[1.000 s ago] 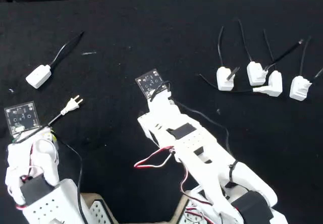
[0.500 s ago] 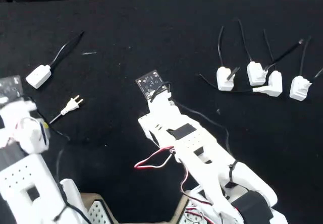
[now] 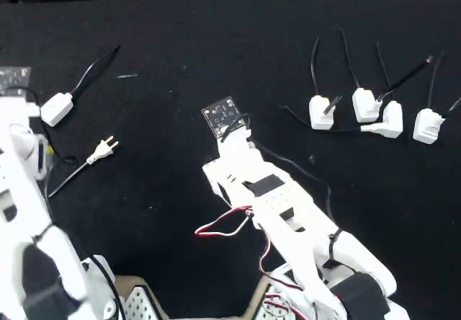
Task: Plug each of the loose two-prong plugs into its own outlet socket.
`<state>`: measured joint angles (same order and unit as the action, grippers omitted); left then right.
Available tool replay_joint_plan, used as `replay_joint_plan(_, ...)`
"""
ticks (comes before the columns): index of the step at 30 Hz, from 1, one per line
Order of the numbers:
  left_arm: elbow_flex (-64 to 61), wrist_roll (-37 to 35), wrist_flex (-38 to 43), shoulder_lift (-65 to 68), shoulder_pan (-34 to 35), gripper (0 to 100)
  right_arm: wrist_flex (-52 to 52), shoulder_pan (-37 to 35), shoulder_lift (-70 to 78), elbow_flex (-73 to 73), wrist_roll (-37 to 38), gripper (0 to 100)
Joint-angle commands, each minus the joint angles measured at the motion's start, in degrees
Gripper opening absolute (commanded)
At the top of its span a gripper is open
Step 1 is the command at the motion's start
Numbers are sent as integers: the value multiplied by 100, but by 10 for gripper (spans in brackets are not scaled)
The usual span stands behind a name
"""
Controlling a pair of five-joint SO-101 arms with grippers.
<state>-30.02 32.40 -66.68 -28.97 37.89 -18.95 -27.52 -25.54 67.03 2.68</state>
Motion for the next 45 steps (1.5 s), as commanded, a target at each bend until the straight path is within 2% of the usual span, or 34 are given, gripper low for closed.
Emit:
replay_joint_plan(1, 673, 79, 879, 703, -40, 174, 141, 149, -251, -66, 9, 300)
replay_joint_plan(6, 778, 97, 1952, 1451, -92, 174, 141, 149, -251, -57, 35, 300)
replay_joint_plan(21, 3741, 105, 1969, 4387, -725, 180, 141, 132, -286, -75, 35, 300)
replay_joint_plan(25, 4848, 88, 1240, 5143, -866, 273, 132, -62, -277, -101, 44, 300)
replay_joint_plan(28, 5807, 123, 633, 5829, -945, 278, 132, -114, -259, -101, 44, 300)
replay_joint_plan(33, 7626, 738, -404, 7077, -910, 278, 132, -114, -251, -101, 44, 300)
replay_joint_plan(40, 10035, 993, -923, 8835, -804, 278, 141, -114, -251, -101, 44, 300)
replay_joint_plan(45, 11240, 993, -1275, 9837, -840, 278, 141, -114, -251, -101, 44, 300)
